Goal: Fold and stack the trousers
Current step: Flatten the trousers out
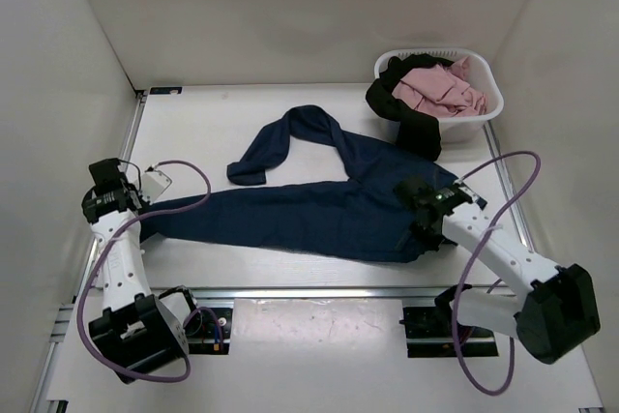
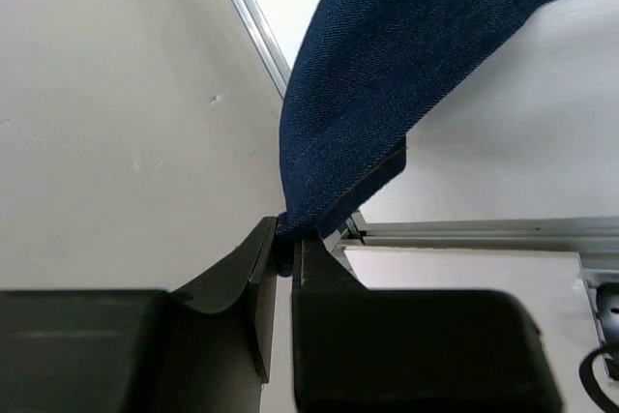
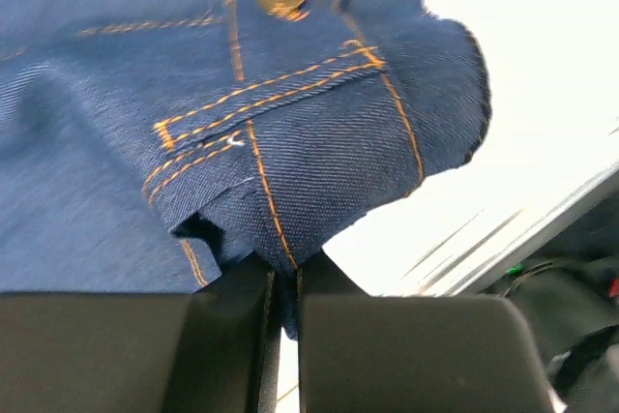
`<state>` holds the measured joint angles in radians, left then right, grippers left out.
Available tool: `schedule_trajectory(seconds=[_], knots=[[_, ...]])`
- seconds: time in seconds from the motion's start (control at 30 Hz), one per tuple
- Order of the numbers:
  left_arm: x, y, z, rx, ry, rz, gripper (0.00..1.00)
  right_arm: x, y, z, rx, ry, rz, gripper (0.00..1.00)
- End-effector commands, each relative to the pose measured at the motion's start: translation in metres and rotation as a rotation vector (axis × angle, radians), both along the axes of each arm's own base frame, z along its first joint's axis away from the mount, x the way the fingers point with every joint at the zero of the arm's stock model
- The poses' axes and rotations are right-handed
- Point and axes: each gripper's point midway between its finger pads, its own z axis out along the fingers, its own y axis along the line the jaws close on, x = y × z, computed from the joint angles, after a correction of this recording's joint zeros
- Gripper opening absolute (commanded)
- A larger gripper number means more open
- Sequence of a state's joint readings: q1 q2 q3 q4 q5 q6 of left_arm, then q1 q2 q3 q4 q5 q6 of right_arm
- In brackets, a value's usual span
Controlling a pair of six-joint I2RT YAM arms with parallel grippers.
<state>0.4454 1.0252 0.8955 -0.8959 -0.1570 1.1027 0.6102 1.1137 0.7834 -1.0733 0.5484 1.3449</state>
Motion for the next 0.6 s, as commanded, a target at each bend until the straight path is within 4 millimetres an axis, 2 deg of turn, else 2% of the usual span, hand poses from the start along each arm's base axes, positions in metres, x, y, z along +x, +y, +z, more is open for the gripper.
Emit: schedule_trajectory(seconds=[0.0, 0.1, 0.27, 0.37, 0.43, 0.5, 0.57], knots=[[0.006, 0.008, -0.012, 0.028, -0.001, 0.015, 0.14, 0.0, -0.052, 0.005, -0.215, 0.132, 0.073, 0.0], [-0.002, 0.009, -0.028, 0.037, 0.037, 0.019, 0.14, -0.002, -0.071, -0.005, -0.203, 0.223, 0.037, 0.0], [-0.012, 0.023, -0.04, 0.085, 0.064, 0.046, 0.14, -0.03, -0.096, -0.028, -0.132, 0.312, -0.056, 0.02], [-0.017, 0.032, -0.041, 0.084, 0.07, 0.066, 0.14, -0.028, -0.101, -0.027, -0.051, 0.279, -0.13, 0.03], [-0.023, 0.038, -0.046, 0.078, 0.085, 0.077, 0.14, -0.032, -0.112, -0.028, -0.024, 0.289, -0.186, 0.06], [-0.026, 0.04, -0.049, 0.063, 0.09, 0.092, 0.14, -0.028, -0.114, -0.03, 0.037, 0.268, -0.224, 0.15], [-0.027, 0.041, -0.05, 0.052, 0.083, 0.096, 0.14, -0.032, -0.121, -0.031, 0.042, 0.282, -0.26, 0.14]])
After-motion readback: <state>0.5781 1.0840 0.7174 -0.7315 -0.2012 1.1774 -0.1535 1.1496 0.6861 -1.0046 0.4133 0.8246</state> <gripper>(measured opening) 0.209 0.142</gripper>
